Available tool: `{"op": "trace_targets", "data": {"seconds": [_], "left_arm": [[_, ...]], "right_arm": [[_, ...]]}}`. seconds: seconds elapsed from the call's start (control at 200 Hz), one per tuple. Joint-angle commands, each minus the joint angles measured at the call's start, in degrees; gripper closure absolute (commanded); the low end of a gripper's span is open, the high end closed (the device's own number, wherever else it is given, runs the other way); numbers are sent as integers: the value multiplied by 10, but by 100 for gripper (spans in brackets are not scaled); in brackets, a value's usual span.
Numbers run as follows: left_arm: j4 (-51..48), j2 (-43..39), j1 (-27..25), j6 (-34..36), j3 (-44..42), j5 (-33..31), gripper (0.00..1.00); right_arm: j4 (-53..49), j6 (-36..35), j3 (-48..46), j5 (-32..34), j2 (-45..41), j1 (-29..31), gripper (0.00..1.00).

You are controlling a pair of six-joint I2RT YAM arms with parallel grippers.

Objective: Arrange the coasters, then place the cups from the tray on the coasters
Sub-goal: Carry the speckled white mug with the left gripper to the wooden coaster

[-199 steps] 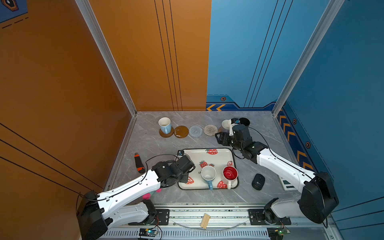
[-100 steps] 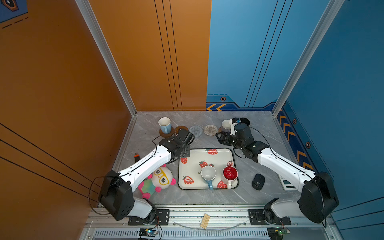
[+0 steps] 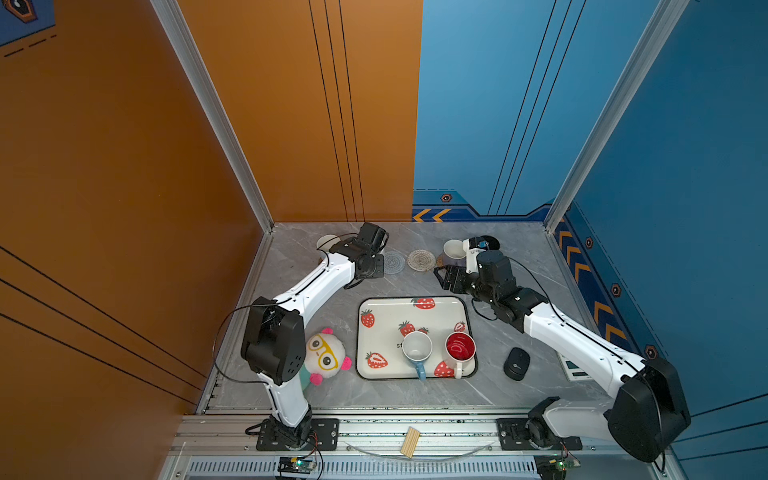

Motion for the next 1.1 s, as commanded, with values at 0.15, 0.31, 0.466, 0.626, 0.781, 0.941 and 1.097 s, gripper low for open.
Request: {"op": "trace_targets", "data": {"seconds": [0.15,0.31,0.466,0.626,0.781,0.941,1.097], "left_arm": [[13,58,20,25,86,-23,100],[13,86,24,30,105,-49,100],[14,103,38,15,109,-38,100],[18,119,49,10,112,-27,100],[38,128,62,-1,103,-1,100],[49,134,70,-6,99,15,100],[50,142,75,-6,100,21,100]], "right_arm": [[7,-9,-20,-7,-23,-14,24],[9,-7,-21,-8,-21,-18,24],[12,-3,-22,-5,-19,-18,24],[10,-3,-22,-4,-19,-19,24],[11,0,-22,-2,-16,-21,24],[16,4,-19,-4,-9,-20,24],[17,5,-15,-6,-2,-20,24]]}}
